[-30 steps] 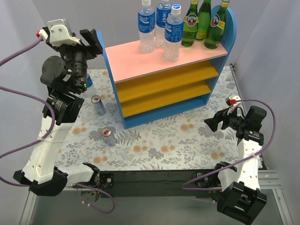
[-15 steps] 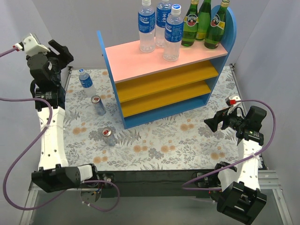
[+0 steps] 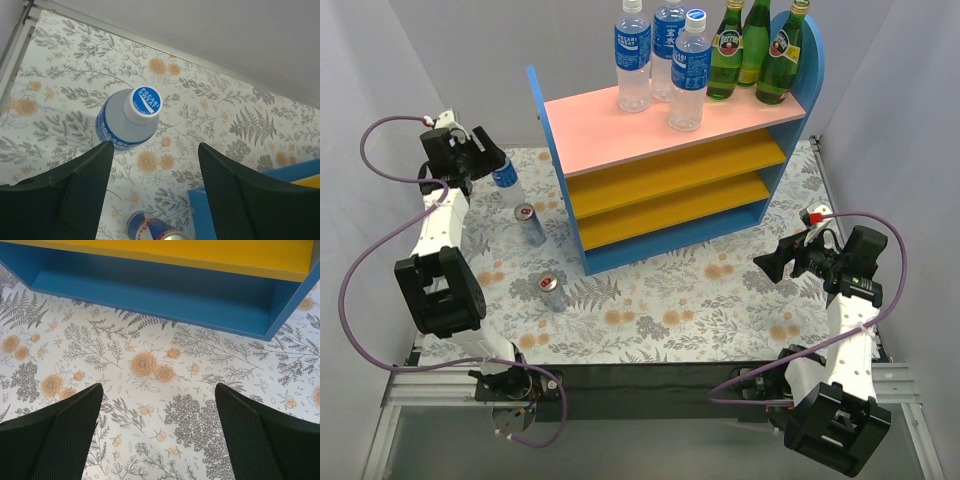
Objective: Place and organize the beverage onto the shelf
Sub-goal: Pick up the drink from the center of the board.
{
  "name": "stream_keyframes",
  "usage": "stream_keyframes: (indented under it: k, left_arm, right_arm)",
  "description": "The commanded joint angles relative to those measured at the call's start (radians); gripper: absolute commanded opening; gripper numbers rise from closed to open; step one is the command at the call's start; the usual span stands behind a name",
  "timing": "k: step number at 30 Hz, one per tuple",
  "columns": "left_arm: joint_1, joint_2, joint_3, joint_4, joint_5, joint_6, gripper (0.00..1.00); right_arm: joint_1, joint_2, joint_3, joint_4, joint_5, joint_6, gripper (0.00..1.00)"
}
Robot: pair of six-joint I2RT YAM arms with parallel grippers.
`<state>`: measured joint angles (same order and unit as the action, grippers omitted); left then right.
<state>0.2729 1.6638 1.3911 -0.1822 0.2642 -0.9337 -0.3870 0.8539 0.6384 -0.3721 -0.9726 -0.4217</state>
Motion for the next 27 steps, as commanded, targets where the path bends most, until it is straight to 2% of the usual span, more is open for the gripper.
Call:
stream_keyframes:
  k: [1, 10, 15, 21, 27]
  left_arm:
    - [0.002, 0.01, 0.023, 0.104, 0.078, 0.09, 0.66]
    - [-0.04, 0.148, 0.08, 0.128, -0.003, 0.226, 0.64]
    - [-0.069, 0.183, 0.111, 0.148, -0.043, 0.269, 0.62]
    - [-0.089, 0.205, 0.114, 0.153, -0.102, 0.3, 0.54]
    - [-0.109, 0.221, 0.128, 0.176, -0.132, 0.32, 0.54]
  right_arm:
    - [-0.007, 0.011, 0.004, -0.011, -0.032, -0.011, 0.98]
    - [-0.007, 0.03, 0.007, -0.016, -0.031, -0.014, 0.98]
    - [-0.007, 0.033, 0.007, -0.018, -0.021, -0.015, 0.98]
    - [-0.007, 0.034, 0.007, -0.016, -0.009, -0.02, 0.98]
    - [-0.007, 0.039, 0.006, -0.017, 0.0, -0.022, 0.98]
